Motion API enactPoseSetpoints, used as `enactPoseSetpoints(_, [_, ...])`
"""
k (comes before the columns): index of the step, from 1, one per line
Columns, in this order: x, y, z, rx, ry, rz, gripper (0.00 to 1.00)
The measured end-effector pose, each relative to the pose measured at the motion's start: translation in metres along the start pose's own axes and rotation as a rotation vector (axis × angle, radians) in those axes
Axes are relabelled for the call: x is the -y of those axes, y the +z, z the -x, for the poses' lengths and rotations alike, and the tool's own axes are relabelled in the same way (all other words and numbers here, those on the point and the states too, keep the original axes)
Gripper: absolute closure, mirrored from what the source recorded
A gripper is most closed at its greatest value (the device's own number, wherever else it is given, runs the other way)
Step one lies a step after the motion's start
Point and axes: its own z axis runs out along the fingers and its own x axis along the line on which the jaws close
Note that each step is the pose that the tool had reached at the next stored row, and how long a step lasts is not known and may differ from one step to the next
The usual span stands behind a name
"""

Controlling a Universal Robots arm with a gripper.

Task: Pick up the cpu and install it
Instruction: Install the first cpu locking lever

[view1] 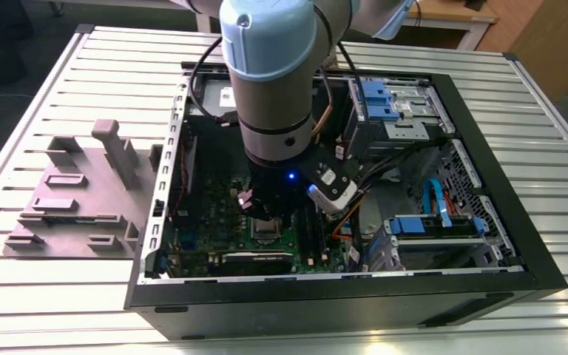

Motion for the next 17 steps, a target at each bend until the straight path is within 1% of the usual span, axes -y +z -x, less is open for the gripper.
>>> enactPoseSetpoints(10, [-0.0001, 0.0068, 0.0004, -0.0011, 0.0, -0.0028, 0.9])
enactPoseSetpoints(17, [0.0005, 0.0098, 0.0021, -0.0015, -0.001, -0.0038, 0.9])
